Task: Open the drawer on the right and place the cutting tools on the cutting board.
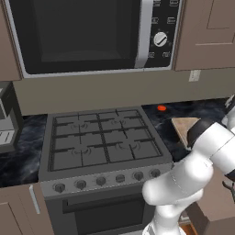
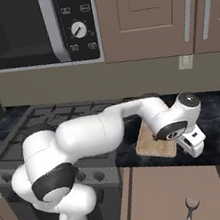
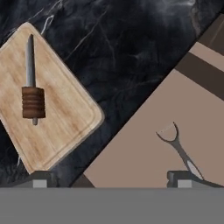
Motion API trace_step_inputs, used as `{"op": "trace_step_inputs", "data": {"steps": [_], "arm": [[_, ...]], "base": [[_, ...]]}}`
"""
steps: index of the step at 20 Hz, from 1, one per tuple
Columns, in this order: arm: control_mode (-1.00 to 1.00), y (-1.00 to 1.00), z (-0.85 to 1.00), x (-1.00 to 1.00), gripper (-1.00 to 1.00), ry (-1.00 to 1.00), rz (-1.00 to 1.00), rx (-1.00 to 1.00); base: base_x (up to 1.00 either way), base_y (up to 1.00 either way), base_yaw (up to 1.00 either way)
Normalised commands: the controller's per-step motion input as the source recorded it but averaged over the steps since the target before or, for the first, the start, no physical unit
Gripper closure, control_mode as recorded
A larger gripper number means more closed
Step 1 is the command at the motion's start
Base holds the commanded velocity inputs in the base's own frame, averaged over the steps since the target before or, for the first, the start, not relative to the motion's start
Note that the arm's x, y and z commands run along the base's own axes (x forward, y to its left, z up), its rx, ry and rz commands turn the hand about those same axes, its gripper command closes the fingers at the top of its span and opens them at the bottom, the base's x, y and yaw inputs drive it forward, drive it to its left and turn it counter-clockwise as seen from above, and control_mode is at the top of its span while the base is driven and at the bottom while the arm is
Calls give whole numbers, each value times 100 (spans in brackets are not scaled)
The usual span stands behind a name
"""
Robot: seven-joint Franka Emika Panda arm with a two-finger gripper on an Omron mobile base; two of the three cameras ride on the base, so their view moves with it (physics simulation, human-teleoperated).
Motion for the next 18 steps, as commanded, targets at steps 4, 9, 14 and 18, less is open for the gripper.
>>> {"op": "trace_step_inputs", "data": {"steps": [4, 9, 14, 18], "arm": [[-100, -91, 0, 77, -100, 21, 11, 31], [-100, -72, -7, 6, -100, 16, 10, 22], [-100, -29, -36, -72, -100, 8, 20, 14], [-100, -7, -62, -66, -100, 8, 26, 15]], "base": [[0, 0, 0], [0, 0, 0], [0, 0, 0], [0, 0, 0]]}}
